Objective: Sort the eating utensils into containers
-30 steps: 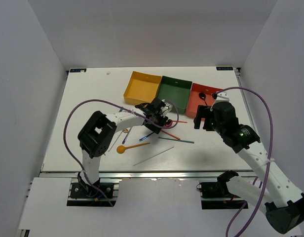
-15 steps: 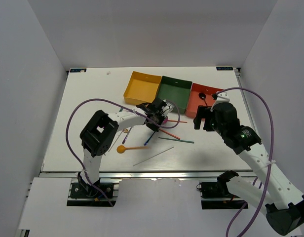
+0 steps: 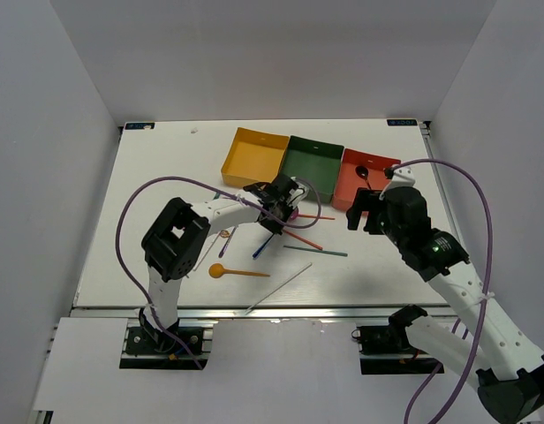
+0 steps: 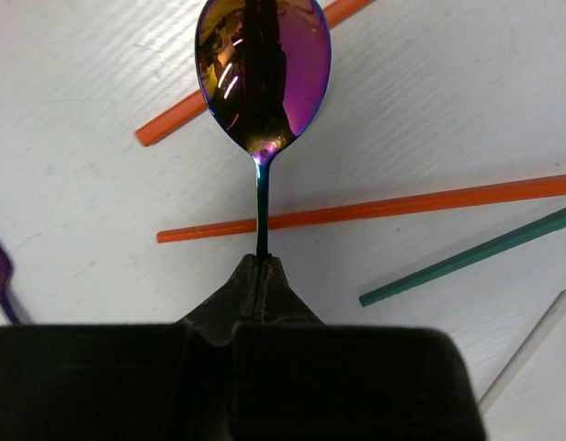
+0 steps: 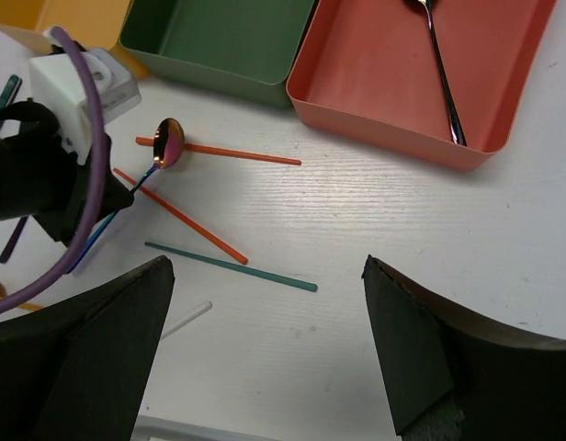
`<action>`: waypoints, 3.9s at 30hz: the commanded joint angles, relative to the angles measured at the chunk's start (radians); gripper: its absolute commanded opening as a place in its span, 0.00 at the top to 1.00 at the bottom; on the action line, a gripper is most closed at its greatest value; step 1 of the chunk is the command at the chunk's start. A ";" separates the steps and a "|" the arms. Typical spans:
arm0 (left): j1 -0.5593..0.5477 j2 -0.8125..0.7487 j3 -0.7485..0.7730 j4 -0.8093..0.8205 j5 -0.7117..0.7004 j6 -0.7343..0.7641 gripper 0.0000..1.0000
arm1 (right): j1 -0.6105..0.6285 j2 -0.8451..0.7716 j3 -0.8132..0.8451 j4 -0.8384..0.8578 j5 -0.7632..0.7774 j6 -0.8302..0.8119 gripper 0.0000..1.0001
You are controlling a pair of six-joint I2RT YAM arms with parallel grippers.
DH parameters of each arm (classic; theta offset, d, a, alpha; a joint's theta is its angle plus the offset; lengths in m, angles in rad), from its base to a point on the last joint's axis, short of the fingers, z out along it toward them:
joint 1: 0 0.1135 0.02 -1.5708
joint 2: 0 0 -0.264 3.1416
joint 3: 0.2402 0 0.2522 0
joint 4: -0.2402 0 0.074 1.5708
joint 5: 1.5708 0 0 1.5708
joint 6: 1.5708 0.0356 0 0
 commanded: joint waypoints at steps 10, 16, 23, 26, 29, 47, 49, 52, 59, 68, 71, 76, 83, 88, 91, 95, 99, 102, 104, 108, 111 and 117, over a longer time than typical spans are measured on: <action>-0.006 -0.337 0.040 0.225 -0.080 -0.216 1.00 | -0.008 -0.135 -0.052 0.147 0.139 0.203 0.13; -0.006 -0.260 0.194 0.389 0.004 -0.439 1.00 | -0.019 -0.111 0.004 0.098 0.189 0.162 0.12; -0.009 -0.253 0.171 0.595 0.164 -0.604 1.00 | -0.040 -0.024 0.020 0.345 -0.410 0.004 0.18; -0.009 -0.279 0.150 0.625 0.158 -0.651 1.00 | -0.039 0.079 0.067 0.294 -0.471 -0.025 0.20; -0.009 -0.294 0.139 0.626 0.164 -0.669 1.00 | -0.040 0.122 0.043 0.375 -0.538 -0.030 0.21; -0.009 -0.337 0.044 0.705 0.225 -0.743 1.00 | -0.040 0.351 0.201 0.397 -0.482 -0.154 0.88; -0.011 -0.341 0.051 0.699 0.218 -0.744 1.00 | -0.039 0.359 0.198 0.397 -0.469 -0.163 0.89; -0.011 -0.348 0.051 0.701 0.199 -0.738 1.00 | -0.040 0.354 0.193 0.392 -0.434 -0.177 1.00; -0.005 -0.402 0.157 0.318 -0.226 -0.634 0.02 | -0.126 0.435 0.284 0.167 -0.235 -0.278 1.00; 0.026 -0.710 0.064 -0.068 -0.631 -0.392 0.02 | -0.252 0.709 0.402 0.032 -0.032 -0.527 1.00; 0.028 -0.834 -0.065 -0.094 -0.623 -0.303 0.02 | -0.307 0.803 0.469 0.035 -0.077 -0.577 1.00; 0.028 -1.009 -0.289 -0.074 -0.566 -0.256 0.02 | -0.344 0.952 0.606 -0.019 -0.092 -0.631 1.00; 0.028 -1.014 -0.375 -0.063 -0.517 -0.263 0.02 | -0.349 1.073 0.704 -0.060 -0.106 -0.619 0.92; 0.028 -1.006 -0.383 -0.043 -0.502 -0.264 0.02 | -0.350 1.027 0.620 0.006 -0.075 -0.620 0.84; 0.028 -0.989 -0.366 -0.051 -0.496 -0.270 0.02 | -0.355 1.021 0.614 -0.011 -0.054 -0.623 0.77; 0.028 -0.976 -0.348 -0.054 -0.496 -0.270 0.02 | -0.353 0.980 0.603 -0.011 -0.034 -0.610 0.40; 0.028 -0.942 -0.314 -0.065 -0.506 -0.270 0.02 | -0.350 0.899 0.635 -0.030 -0.078 -0.548 0.37; 0.028 -0.878 -0.292 -0.083 -0.496 -0.266 0.02 | -0.321 0.776 0.644 -0.005 -0.120 -0.434 0.11; 0.035 -0.815 -0.274 -0.100 -0.483 -0.253 0.02 | -0.294 0.634 0.551 0.067 -0.126 -0.329 0.11; 0.124 -0.713 -0.243 -0.106 -0.315 -0.258 0.02 | -0.286 0.368 0.289 0.320 -0.473 -0.173 0.11; 0.163 -0.677 -0.248 -0.079 -0.155 -0.258 0.02 | -0.284 0.273 0.134 0.375 -0.625 -0.122 0.11; 0.163 -0.679 -0.248 -0.250 -0.428 -0.603 0.03 | -0.180 0.219 0.048 0.273 -0.427 -0.161 0.11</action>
